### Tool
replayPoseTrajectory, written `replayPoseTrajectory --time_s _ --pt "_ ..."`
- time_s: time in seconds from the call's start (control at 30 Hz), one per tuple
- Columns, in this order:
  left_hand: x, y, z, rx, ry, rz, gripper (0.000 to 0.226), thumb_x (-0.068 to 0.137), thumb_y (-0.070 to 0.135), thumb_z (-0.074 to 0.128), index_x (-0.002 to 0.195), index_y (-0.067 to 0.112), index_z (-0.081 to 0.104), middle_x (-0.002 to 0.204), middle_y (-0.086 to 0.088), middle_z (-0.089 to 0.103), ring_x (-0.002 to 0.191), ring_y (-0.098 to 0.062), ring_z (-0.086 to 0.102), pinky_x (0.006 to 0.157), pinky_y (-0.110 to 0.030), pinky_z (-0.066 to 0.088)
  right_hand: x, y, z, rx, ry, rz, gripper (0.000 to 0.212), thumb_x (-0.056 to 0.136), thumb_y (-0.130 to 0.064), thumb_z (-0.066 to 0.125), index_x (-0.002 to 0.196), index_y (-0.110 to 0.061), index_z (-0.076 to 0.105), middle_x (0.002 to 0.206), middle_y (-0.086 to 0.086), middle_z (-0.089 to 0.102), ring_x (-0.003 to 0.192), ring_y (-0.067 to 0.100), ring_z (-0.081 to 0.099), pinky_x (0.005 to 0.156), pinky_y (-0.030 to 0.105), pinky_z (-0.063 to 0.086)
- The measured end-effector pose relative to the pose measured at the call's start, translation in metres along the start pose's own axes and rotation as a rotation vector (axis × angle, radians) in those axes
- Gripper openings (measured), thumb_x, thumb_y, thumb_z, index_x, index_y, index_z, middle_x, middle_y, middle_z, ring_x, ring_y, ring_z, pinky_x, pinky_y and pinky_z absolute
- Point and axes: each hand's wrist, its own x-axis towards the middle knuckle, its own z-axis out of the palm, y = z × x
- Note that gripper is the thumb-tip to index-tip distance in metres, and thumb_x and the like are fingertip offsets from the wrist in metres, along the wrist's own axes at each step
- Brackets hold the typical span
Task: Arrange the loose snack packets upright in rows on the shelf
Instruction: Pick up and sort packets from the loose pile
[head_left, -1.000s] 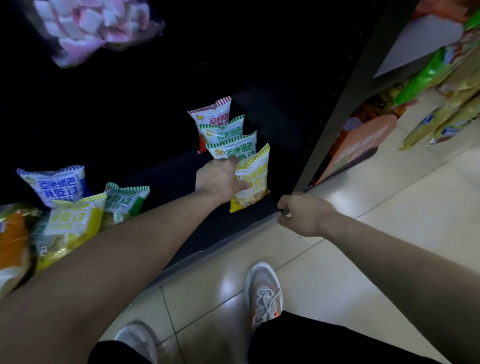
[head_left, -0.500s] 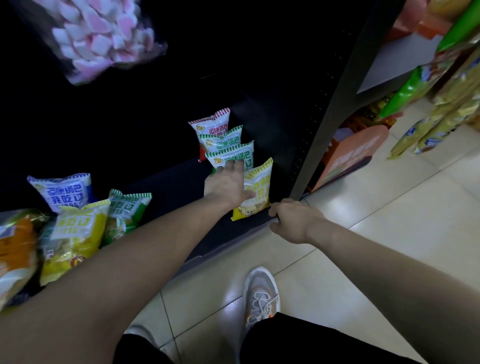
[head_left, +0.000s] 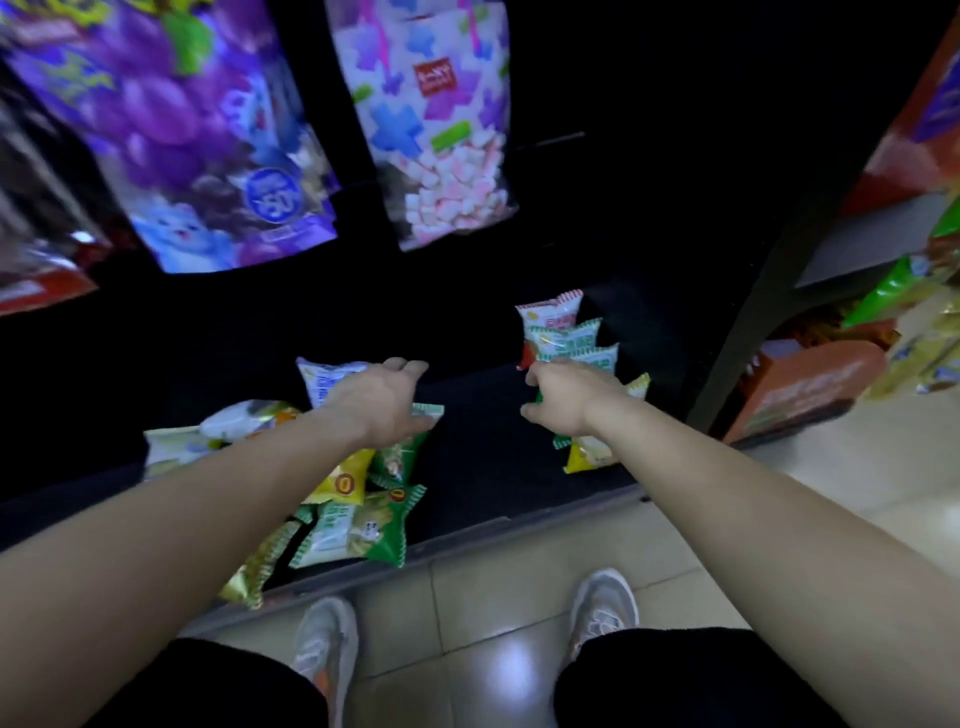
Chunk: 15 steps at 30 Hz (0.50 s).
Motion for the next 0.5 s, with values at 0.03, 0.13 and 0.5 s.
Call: replayPoseTrajectory --time_s 0.03,0.13,0.5 --pt "-0.011 -0.014 -0.001 -0.010 0.001 -0.020 0.084 0.089 0.055 0.057 0.154 0.020 0.017 0.155 -0.005 0.032 0.134 -0.028 0.041 0.098 -0.044 0.044 0.004 -0.011 0.000 -0.001 -0.007 -0.020 0.053 0.093 -0.050 0.055 0.136 -0.021 0.048 0.132 0.005 0.049 0.114 0.029 0.052 0.082 0.041 0.047" --pt "-0.035 -0.055 0.011 -0.057 -0.007 -0.074 0.083 0.091 0.055 0.055 0.155 0.020 0.016 0.156 -0.007 0.030 0.134 -0.030 0.041 0.098 -0.043 0.044 0.024 -0.046 0.007 0.018 -0.044 -0.079 0.064 0.092 -0.051 0.058 0.145 -0.022 0.037 0.140 0.005 0.043 0.118 0.030 0.051 0.083 0.041 0.047" --pt "-0.034 -0.195 0.085 -0.261 -0.149 -0.311 0.104 0.080 0.067 0.062 0.155 0.019 0.008 0.155 -0.013 0.030 0.136 -0.034 0.035 0.102 -0.044 0.040 0.154 -0.196 0.088 -0.122 -0.199 -0.234 0.077 0.088 -0.056 0.060 0.149 -0.020 0.030 0.142 0.010 0.040 0.126 0.031 0.046 0.097 0.042 0.044"
